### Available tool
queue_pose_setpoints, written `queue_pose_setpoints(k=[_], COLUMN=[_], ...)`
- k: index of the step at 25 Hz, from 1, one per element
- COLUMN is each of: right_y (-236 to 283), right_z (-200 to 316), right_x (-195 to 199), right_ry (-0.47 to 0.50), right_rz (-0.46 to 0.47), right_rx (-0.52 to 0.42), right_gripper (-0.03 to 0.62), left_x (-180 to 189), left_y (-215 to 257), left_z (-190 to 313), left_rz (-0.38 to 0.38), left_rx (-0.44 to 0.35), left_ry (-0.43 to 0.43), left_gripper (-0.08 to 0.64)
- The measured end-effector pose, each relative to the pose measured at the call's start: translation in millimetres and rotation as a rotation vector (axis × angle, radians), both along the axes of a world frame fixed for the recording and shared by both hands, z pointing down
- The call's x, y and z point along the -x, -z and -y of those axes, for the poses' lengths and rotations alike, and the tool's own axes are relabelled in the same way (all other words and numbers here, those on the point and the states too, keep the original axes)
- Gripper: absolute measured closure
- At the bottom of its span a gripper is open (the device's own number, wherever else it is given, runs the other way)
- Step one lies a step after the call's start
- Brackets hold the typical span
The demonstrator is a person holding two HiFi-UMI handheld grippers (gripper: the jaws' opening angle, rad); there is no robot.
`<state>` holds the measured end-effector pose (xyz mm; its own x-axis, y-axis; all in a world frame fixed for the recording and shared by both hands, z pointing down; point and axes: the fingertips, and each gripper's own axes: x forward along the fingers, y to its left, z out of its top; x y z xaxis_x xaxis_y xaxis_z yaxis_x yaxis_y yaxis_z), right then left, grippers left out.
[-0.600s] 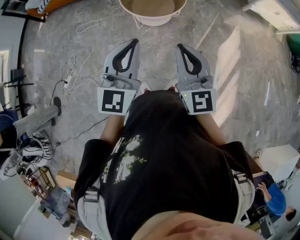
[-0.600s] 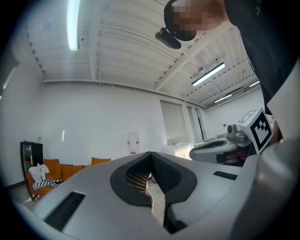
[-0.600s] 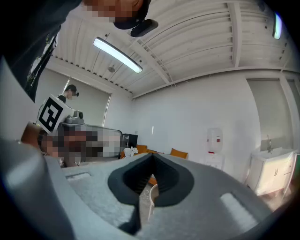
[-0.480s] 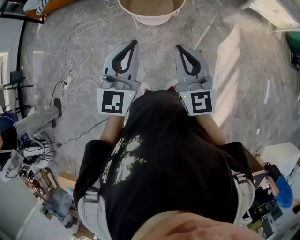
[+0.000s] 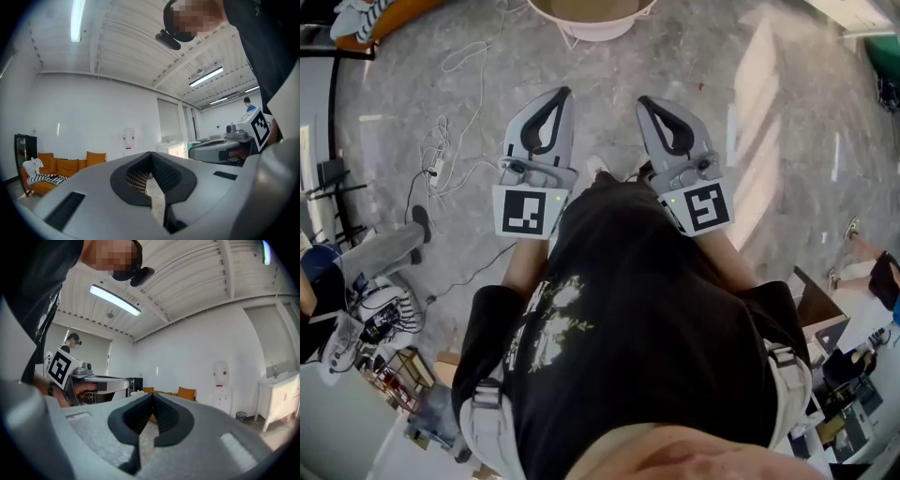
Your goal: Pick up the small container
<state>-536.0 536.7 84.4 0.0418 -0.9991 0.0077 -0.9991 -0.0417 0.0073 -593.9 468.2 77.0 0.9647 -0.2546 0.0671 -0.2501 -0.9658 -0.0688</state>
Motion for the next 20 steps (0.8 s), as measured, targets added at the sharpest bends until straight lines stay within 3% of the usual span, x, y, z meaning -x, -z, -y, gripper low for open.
queue_pose_setpoints(k=[4,8,12,20], right_y=[-14.5,-30.8,-36.9,-30.7], right_z=[3.6,3.4,13.9,58.1], right_x=[15.4,13.6,-4.1,-50.9], right_ry=[-0.028,-0.058,-0.065,-0.061], right_rz=[0.006,0.007,0.034,0.001], right_rx=[0.013,0.012,0.005,-0.017], right_gripper=[0.597,0.597,0.597,0.598], left_x=[16.0,22.8,21.8,-0.8], left_y=[-14.3,-35.8,-45.9,-40.3], left_z=[8.0,12.5,19.3,65.9], left_rz=[0.004,0.003,0.039,0.038], left_rx=[-0.003,0.042,0.05,0.036], left_ry=[-0.023,-0.021,-0.008,0.062], left_gripper=[0.557,0.557,0.557,0.557])
